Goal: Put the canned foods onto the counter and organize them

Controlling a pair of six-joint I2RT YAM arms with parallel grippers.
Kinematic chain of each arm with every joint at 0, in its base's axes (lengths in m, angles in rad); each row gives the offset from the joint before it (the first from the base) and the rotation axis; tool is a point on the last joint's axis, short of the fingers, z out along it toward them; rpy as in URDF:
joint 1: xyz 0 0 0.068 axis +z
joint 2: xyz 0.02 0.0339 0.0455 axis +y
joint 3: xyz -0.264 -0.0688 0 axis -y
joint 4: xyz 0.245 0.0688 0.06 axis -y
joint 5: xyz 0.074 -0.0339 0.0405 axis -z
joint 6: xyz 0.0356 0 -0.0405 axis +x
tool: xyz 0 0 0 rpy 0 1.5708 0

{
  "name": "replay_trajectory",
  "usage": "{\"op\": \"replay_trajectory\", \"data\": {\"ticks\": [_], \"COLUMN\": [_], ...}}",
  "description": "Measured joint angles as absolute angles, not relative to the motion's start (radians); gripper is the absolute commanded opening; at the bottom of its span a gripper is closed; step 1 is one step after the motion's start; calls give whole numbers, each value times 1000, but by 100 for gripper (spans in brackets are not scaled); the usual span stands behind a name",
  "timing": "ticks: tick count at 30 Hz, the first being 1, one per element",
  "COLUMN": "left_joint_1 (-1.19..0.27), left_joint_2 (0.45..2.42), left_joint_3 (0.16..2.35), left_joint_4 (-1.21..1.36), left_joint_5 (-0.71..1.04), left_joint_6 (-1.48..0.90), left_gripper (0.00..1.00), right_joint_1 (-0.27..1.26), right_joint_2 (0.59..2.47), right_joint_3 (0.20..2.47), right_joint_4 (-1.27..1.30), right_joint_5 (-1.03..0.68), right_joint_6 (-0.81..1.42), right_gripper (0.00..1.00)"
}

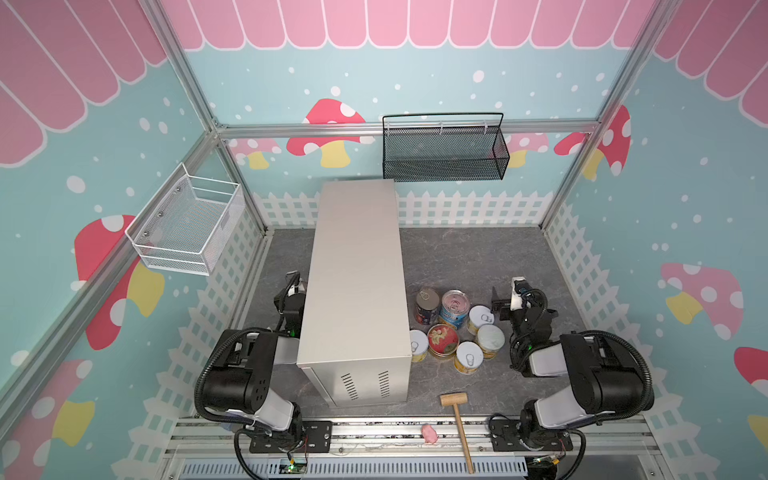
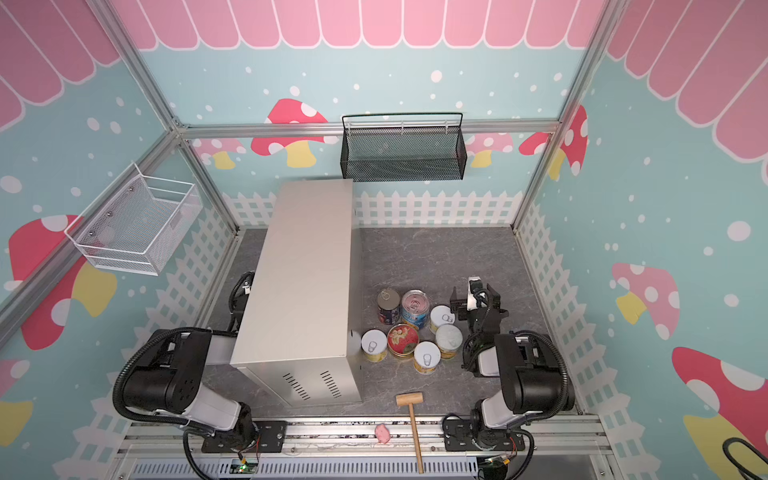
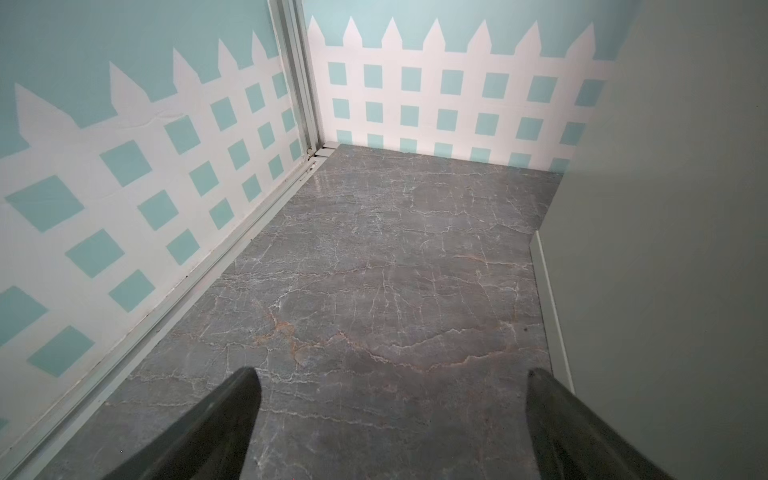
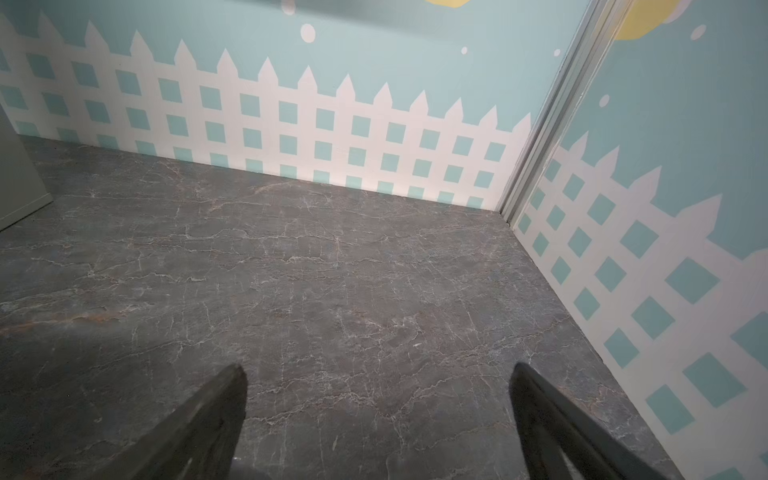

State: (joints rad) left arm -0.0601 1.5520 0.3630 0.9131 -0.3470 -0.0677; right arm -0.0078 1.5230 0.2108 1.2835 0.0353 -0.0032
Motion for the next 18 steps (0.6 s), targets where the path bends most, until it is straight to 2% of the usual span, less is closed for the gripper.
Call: {"op": "replay_trajectory", "data": {"ticks": [18], "left_joint_1": [-60], "left_joint_2": [1552], "left_joint_3": [364], "left_joint_4": [910], "left_joint_5": [-347], "left_joint_6": [-68], "left_gripper": [100], "right_joint_1": [-7], "right_joint_2": [1523], "right_joint_3": [211], "right_joint_4": [1283], "right_joint_5": [0], "right_joint_6": [-7], "right_gripper": [99]}}
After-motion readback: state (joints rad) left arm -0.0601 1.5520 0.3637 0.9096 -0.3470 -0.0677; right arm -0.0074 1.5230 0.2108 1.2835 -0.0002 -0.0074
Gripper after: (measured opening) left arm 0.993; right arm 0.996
